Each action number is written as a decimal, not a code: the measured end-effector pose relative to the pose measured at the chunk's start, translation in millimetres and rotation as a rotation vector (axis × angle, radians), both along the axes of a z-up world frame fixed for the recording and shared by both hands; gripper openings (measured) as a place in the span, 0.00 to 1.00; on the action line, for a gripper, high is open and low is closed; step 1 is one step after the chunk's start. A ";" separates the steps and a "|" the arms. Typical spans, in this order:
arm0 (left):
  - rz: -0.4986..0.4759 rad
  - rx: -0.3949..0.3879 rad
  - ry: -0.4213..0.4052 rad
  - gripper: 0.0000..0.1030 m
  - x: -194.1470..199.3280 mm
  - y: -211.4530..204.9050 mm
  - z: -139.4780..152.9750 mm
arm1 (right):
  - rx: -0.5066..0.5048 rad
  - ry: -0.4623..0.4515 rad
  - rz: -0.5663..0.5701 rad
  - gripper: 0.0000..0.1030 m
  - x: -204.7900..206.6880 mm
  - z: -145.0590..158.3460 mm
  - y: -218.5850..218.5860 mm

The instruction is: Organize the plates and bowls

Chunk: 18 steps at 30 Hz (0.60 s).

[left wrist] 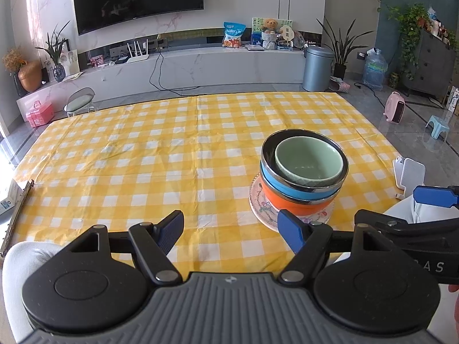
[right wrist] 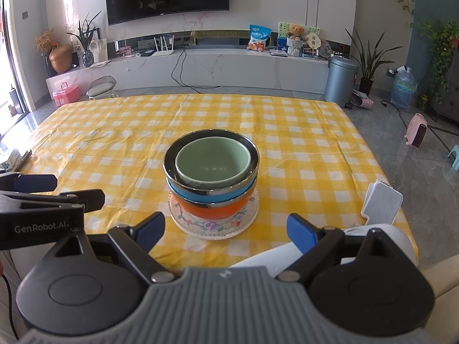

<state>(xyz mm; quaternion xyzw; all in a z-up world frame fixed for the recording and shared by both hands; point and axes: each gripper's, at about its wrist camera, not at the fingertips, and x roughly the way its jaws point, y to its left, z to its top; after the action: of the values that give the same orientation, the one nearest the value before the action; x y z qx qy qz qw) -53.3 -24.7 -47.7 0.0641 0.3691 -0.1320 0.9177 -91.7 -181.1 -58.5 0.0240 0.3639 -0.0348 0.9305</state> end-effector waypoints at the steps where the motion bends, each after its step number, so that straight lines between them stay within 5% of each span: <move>1: 0.000 -0.001 0.000 0.85 0.0 0.0 0.0 | 0.000 0.000 0.000 0.88 0.0 -0.1 -0.1; 18: -0.006 -0.005 0.006 0.85 -0.3 -1.1 -0.7 | 0.000 -0.003 0.000 0.88 0.7 0.7 -0.5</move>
<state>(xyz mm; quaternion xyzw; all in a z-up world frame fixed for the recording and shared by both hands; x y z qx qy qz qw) -53.5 -25.8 -48.4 0.0624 0.3715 -0.1356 0.9164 -91.0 -181.6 -57.9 0.0241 0.3625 -0.0348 0.9310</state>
